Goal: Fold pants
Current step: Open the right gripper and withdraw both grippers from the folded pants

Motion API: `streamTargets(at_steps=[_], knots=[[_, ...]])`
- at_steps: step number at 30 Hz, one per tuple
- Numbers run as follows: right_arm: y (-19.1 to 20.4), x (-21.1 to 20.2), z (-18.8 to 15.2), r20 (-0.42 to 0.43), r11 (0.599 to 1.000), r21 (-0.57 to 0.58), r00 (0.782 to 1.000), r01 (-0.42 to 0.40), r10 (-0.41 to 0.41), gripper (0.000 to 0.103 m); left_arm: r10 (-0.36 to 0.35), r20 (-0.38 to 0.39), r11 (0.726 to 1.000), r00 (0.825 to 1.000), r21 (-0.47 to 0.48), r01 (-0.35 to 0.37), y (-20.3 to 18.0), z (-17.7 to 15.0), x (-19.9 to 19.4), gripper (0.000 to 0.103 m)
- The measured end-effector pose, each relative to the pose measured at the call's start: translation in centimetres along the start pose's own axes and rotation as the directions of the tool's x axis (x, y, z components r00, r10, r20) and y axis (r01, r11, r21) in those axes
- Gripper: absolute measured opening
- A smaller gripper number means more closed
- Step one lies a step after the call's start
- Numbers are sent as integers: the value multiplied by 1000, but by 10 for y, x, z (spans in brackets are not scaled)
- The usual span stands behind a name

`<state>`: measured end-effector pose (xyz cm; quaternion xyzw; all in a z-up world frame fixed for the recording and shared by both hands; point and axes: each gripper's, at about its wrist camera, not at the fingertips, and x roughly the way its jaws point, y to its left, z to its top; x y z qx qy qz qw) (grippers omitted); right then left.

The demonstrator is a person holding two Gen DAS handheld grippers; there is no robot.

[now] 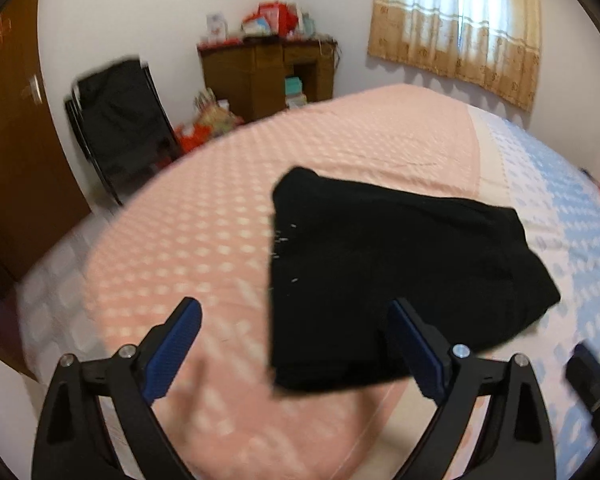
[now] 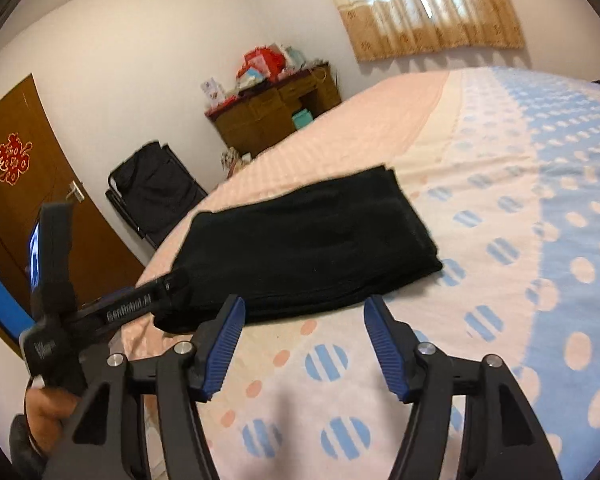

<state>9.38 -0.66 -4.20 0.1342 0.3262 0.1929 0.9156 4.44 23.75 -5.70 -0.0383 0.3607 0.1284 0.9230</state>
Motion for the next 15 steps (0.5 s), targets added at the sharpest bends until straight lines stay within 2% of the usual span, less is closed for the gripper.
streamTargets(at_steps=[2, 7, 9, 15], knots=[[5, -13, -2, 24, 1000, -8, 1000, -3, 3, 64, 44, 48, 998, 998, 32, -45, -1, -4, -16, 100], [20, -58, -6, 131, 996, -50, 989, 69, -62, 64, 100, 167, 991, 981, 74, -114, 1, -10, -57, 103], [30, -79, -11, 182, 992, -68, 979, 109, -95, 64, 103, 198, 989, 975, 86, -122, 1, -13, -71, 103], [40, -127, -16, 293, 985, -86, 949, 150, -118, 64, 104, 254, 985, 962, 104, -134, -6, -20, -100, 103]])
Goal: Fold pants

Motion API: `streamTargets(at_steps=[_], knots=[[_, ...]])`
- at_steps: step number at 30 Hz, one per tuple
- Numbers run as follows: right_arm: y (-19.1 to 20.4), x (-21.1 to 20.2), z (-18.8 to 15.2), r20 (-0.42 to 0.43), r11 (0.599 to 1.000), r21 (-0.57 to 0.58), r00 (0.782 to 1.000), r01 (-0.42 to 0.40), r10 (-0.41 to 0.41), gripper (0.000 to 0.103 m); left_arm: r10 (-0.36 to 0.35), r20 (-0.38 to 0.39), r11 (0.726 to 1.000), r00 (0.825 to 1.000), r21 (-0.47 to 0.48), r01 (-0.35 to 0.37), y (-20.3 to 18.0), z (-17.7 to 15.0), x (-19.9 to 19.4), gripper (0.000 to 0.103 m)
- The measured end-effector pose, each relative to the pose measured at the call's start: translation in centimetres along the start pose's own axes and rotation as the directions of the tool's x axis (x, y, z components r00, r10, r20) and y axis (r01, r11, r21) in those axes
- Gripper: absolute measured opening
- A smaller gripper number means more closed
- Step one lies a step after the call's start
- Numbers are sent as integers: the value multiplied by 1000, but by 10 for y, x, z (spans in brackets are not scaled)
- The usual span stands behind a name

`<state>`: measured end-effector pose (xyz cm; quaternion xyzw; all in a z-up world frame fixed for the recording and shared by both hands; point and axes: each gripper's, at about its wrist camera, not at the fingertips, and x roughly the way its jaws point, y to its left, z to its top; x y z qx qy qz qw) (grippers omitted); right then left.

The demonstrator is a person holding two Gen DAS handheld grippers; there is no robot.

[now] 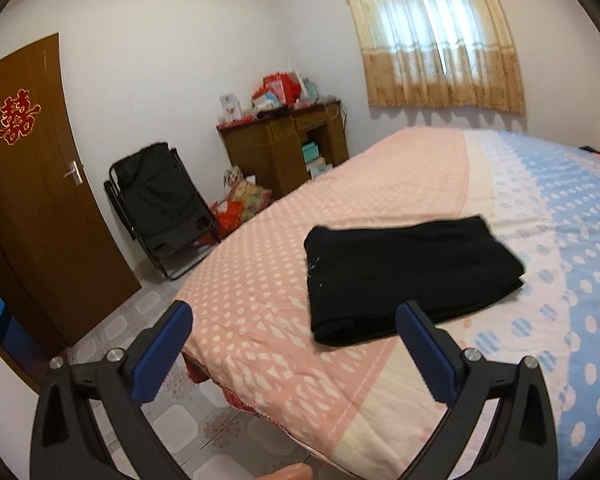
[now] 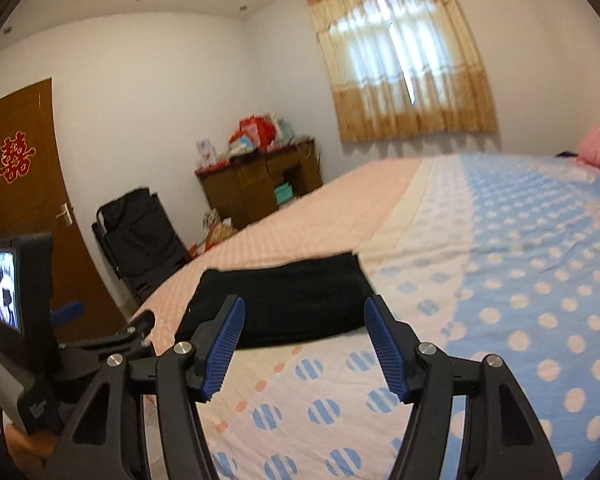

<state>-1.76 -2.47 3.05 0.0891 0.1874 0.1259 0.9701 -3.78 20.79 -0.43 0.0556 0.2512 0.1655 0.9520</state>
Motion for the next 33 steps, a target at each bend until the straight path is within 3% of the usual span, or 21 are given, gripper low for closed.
streamTargets(at_steps=[7, 18, 33], knots=[[4, -36, 13, 99, 1000, -19, 995, 21, -19, 67, -61, 40, 995, 997, -72, 63, 7, 4, -27, 103], [9, -46, 14, 136, 999, -18, 990, 34, -31, 68, -15, 114, 998, 993, -55, 21, 2, 6, -43, 103], [6, -48, 12, 136, 999, 0, 990, 40, -40, 68, -12, 109, 999, 994, -39, 16, -2, 8, -48, 103]])
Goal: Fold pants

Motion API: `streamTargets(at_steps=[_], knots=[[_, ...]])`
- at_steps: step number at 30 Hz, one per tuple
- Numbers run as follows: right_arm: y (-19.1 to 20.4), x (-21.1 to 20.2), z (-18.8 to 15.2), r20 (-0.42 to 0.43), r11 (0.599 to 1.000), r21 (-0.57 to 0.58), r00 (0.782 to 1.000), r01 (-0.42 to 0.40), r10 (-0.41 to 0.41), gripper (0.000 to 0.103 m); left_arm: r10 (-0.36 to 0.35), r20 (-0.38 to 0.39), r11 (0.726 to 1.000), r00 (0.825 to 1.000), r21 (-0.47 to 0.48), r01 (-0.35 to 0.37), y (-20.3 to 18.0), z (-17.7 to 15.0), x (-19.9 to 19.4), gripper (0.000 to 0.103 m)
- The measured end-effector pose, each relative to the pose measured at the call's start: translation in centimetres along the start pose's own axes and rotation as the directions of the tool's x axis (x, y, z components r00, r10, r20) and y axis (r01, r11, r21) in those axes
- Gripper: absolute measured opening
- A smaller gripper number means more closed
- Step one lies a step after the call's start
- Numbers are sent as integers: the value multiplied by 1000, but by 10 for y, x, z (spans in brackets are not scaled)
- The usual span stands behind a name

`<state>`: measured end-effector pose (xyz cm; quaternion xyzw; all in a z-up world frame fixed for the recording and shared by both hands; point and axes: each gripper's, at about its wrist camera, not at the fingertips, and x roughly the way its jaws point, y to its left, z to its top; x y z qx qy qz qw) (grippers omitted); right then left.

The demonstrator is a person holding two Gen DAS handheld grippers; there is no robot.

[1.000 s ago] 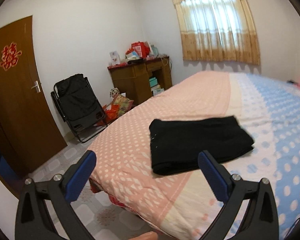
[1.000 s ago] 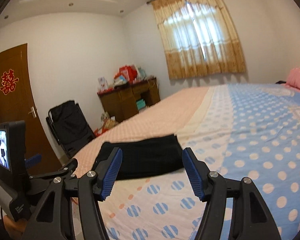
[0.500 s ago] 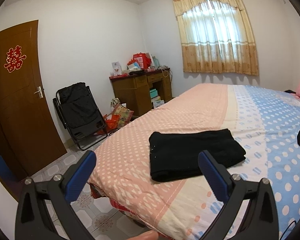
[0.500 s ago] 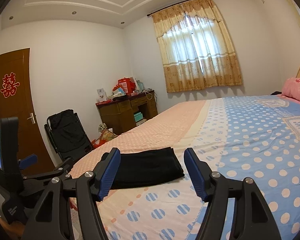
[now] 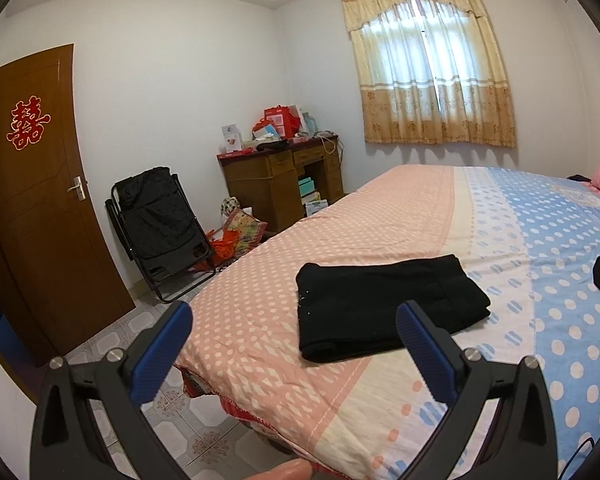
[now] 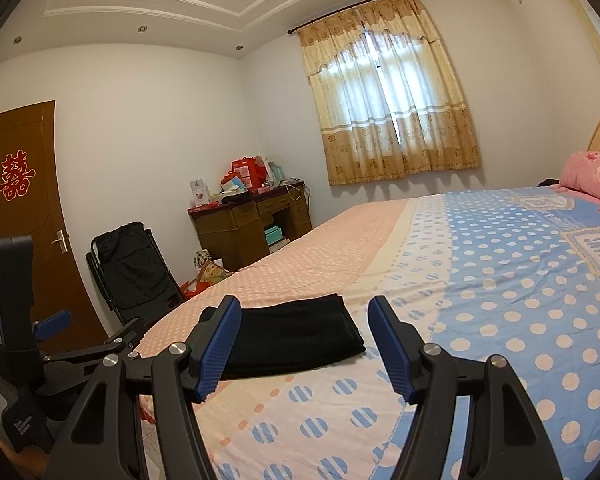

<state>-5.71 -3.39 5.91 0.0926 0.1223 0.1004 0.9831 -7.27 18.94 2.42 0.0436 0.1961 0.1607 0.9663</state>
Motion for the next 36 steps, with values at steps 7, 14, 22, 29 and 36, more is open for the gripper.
streamTargets(at_steps=[7, 14, 22, 29, 36], knots=[[0, 0, 0, 1, 1000, 0, 1000, 4, -4, 68, 2, -3, 1000, 1000, 0, -2, 0, 0, 0, 103], [1, 0, -1, 0, 1000, -1, 1000, 3, -3, 68, 0, -2, 1000, 1000, -1, 0, 0, 0, -1, 103], [2, 0, -1, 1, 1000, -3, 1000, 4, -4, 68, 0, -13, 1000, 1000, -10, -1, -2, 1, -2, 103], [2, 0, -1, 1, 1000, -3, 1000, 4, -4, 68, -2, -14, 1000, 1000, -10, 2, -2, 1, -2, 103], [2, 0, -1, -1, 1000, -2, 1000, 4, -4, 68, -1, -14, 1000, 1000, -10, 0, -2, 1, -2, 103]])
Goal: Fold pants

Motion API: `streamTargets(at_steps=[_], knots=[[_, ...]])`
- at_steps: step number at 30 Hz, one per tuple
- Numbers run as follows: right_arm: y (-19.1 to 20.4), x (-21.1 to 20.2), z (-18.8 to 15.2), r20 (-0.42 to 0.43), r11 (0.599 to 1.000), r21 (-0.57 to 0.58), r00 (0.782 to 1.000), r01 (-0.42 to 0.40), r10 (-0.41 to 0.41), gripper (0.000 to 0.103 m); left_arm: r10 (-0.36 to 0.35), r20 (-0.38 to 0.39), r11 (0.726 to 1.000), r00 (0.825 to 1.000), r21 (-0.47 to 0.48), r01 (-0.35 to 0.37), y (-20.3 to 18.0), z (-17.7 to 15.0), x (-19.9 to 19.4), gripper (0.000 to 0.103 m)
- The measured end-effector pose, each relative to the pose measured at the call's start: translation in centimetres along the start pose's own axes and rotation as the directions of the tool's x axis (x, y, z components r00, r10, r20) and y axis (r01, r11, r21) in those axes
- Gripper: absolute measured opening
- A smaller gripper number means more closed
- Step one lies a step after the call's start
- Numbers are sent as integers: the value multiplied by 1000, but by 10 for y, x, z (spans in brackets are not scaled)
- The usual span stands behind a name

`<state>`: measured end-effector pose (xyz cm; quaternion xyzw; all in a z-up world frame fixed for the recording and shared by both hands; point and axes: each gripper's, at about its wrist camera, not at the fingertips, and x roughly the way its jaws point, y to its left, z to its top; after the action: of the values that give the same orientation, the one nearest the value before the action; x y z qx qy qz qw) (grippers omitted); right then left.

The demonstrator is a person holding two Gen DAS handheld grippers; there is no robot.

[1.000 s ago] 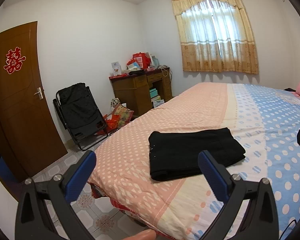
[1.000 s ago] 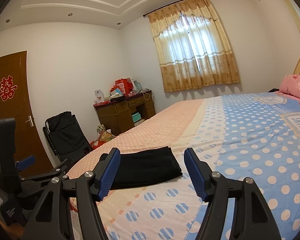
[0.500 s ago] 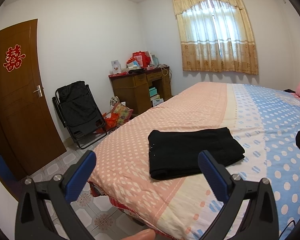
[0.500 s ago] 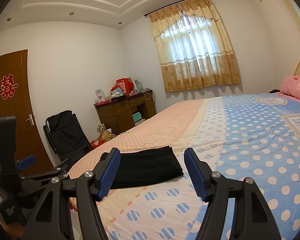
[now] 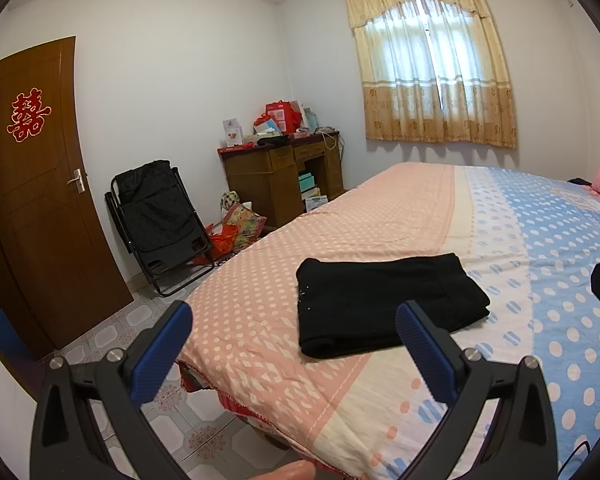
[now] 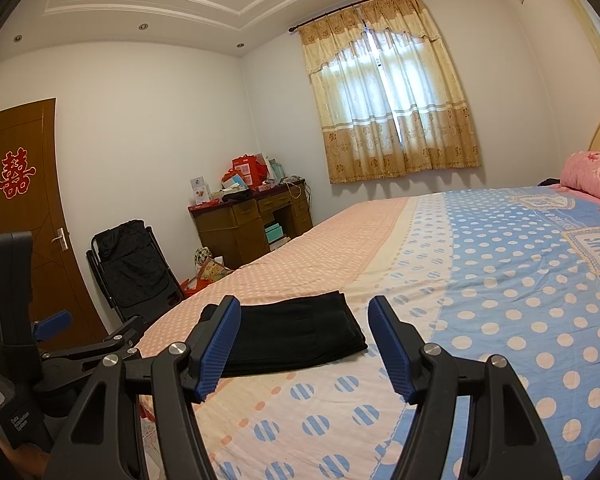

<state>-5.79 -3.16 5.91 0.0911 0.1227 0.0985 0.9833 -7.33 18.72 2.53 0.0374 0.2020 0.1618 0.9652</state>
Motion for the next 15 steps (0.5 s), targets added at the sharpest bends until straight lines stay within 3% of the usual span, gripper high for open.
streamTargets(at_steps=[15], knots=[[0, -2, -4, -2, 1000, -2, 1000, -3, 3, 68, -4, -8, 1000, 1000, 2, 4, -1, -1, 0, 103]])
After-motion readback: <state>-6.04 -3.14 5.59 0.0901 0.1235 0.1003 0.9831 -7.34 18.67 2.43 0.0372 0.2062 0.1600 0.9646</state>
